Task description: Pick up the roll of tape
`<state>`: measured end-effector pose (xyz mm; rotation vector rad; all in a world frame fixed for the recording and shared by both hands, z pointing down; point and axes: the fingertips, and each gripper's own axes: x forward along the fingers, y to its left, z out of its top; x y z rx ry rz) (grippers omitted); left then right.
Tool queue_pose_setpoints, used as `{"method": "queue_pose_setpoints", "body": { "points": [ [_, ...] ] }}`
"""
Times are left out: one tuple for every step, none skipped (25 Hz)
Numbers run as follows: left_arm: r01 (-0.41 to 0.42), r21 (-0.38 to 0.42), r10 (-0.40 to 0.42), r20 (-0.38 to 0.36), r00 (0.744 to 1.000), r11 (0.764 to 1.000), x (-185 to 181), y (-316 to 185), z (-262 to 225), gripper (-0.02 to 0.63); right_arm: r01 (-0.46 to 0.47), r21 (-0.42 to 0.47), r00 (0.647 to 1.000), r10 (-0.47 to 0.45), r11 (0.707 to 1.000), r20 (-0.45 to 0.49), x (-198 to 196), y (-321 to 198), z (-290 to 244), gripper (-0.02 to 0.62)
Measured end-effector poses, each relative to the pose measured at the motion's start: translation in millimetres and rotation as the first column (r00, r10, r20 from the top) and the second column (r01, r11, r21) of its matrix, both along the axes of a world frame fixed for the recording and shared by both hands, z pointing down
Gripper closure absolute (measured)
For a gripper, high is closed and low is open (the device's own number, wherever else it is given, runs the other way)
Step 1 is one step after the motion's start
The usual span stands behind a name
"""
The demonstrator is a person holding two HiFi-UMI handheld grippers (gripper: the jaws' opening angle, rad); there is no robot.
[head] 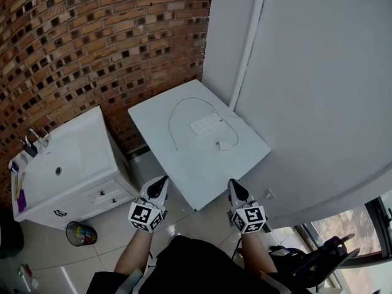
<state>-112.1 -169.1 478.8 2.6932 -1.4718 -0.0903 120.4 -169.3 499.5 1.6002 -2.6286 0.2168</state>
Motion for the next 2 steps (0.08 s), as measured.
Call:
{"method": "queue_pose_setpoints", "body": {
  "points": [
    [-0.002, 0.001, 0.002, -0.001, 1.000, 1.000, 1.5, -0.3, -0.9, 0.604, -0.002, -0.001, 1.000, 0.002, 1.000, 0.001, 1.4, -0.5, -0.1, 0.592],
    [-0.005, 0.002, 0.005, -0.002, 1.000, 1.000, 3.1, -0.6, -1.7, 0.604, -0.004, -0.002, 1.000, 0.004, 1.000, 0.003, 2.8, -1.0, 0.0, 0.592]
  ]
}}
